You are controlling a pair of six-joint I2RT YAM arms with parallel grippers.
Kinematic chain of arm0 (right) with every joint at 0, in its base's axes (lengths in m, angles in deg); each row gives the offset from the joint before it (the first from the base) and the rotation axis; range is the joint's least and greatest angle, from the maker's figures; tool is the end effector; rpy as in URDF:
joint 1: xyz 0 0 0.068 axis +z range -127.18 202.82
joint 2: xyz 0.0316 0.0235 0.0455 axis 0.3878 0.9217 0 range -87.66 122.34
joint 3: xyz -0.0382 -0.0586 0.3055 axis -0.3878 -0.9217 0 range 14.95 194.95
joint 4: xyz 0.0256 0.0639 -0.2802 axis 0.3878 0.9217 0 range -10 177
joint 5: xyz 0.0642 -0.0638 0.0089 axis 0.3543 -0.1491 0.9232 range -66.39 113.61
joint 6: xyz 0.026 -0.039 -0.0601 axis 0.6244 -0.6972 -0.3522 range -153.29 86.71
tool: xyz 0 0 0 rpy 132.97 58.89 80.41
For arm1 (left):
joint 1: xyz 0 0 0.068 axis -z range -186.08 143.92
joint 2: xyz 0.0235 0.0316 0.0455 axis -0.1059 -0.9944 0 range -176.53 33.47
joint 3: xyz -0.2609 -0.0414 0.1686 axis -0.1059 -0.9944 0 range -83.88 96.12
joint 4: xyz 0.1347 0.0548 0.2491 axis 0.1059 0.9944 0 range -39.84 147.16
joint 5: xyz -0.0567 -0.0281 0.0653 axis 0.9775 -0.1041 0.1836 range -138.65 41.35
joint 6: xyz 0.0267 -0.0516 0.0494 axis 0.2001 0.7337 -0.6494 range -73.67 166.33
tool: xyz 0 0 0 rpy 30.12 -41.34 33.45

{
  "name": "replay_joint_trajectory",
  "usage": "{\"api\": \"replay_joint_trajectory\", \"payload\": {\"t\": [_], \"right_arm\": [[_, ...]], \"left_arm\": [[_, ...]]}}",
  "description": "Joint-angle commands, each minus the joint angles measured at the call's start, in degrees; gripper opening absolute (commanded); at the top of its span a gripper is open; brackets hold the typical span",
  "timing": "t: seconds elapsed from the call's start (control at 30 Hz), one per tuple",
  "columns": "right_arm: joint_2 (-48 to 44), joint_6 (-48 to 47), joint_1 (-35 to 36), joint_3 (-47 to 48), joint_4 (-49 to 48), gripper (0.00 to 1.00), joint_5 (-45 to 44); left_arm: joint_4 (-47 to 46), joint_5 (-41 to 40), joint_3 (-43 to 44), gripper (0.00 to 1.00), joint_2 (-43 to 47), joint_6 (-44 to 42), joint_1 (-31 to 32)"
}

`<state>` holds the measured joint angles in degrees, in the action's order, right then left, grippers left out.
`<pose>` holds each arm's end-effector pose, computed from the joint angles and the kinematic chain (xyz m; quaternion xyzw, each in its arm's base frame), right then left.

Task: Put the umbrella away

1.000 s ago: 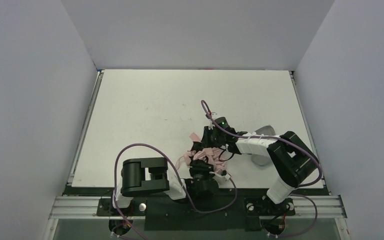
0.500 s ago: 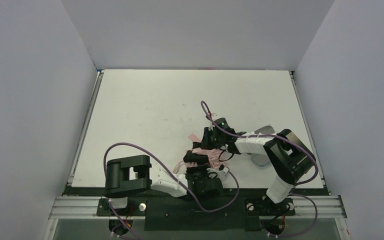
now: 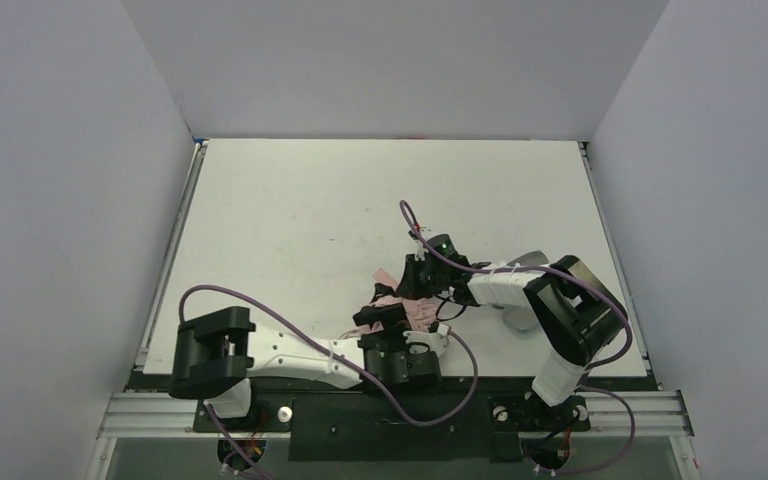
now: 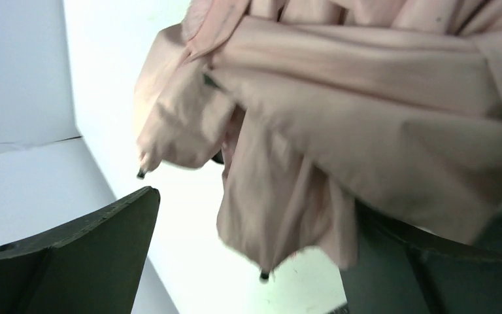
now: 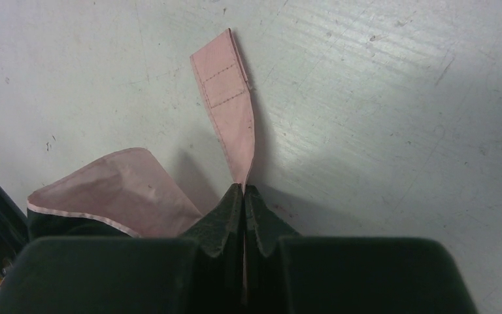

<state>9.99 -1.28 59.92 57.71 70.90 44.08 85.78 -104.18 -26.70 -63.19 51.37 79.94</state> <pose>0.2744 0.2358 0.1307 -0.1072 0.9079 0.3456 0.2117 0.0762 -0.3287 0.1827 0.5237 0.7065 0.2417 0.4100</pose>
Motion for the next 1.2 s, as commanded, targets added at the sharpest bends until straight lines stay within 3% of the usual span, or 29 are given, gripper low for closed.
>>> {"api": "replay_joint_trajectory", "payload": {"t": [0.0, 0.3, 0.47, 0.6, 0.67, 1.17], "right_arm": [[2.07, -1.55, -0.30, 0.43, 2.29, 0.00, -0.65], [3.15, -1.39, -0.23, 0.79, 1.40, 0.00, 0.10], [3.23, -1.41, -0.26, 0.90, 1.37, 0.00, 0.42], [3.06, -1.43, -0.27, 0.87, 1.37, 0.00, 0.47], [3.00, -1.36, -0.25, 0.77, 1.24, 0.00, 0.65], [2.86, -1.47, -0.24, 0.48, 1.03, 0.00, 1.20]], "left_arm": [[4.48, 11.62, 2.10, 0.97, 8.45, 1.64, -0.80], [6.22, 22.64, -1.40, 0.97, 19.12, 6.57, -4.04], [-3.62, 39.46, -5.95, 0.97, 32.57, 7.27, -10.02], [-13.73, 55.86, -12.55, 0.97, 41.12, 9.10, -19.78], [-17.59, 59.73, -15.21, 0.97, 42.62, 10.19, -23.28], [-28.80, 64.52, -18.00, 0.97, 29.56, 13.63, -34.42]]}}
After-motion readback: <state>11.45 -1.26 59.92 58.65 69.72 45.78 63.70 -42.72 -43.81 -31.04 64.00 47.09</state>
